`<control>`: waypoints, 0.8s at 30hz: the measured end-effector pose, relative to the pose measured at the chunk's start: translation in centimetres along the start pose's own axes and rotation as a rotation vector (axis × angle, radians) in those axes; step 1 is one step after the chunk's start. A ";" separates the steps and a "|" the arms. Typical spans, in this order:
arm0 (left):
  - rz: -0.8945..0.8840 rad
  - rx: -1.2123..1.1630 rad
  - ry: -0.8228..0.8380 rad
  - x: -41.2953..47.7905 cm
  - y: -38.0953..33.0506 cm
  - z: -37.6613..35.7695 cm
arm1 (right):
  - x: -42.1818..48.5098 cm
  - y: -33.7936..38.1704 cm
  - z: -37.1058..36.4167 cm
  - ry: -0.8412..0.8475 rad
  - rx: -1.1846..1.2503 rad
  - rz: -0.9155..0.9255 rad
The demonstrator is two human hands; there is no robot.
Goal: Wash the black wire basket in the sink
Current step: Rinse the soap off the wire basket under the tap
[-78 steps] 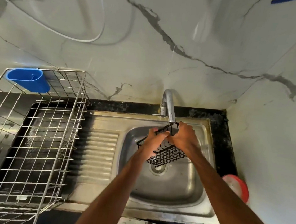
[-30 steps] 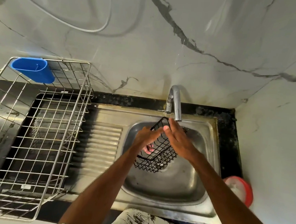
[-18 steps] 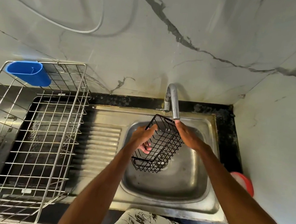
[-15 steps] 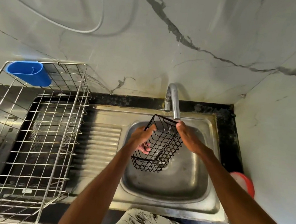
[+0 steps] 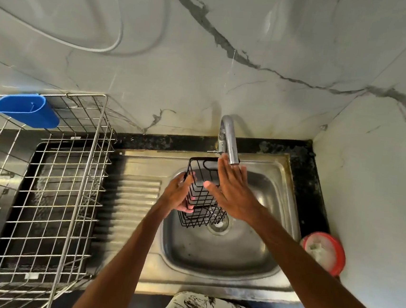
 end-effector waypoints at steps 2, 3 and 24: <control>-0.067 0.052 0.021 0.0 -0.1 -0.3 | 0.1 1.6 -0.2 -0.027 -0.067 0.053; -0.097 0.061 0.036 0.1 0.0 -0.5 | 0.0 2.3 -0.3 -0.040 -0.087 0.083; 0.186 -0.177 0.054 0.9 -2.5 -3.2 | -0.2 1.5 0.4 -0.045 0.015 0.098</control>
Point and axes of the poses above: each hand's wrist, its own x-axis towards the middle knuckle, its own z-axis out of the back of the hand, y = z × x, the point moved 6 cm from there along x, towards the middle knuckle, and after that the axes turned 13 degrees about y, right-handed, at the moved point
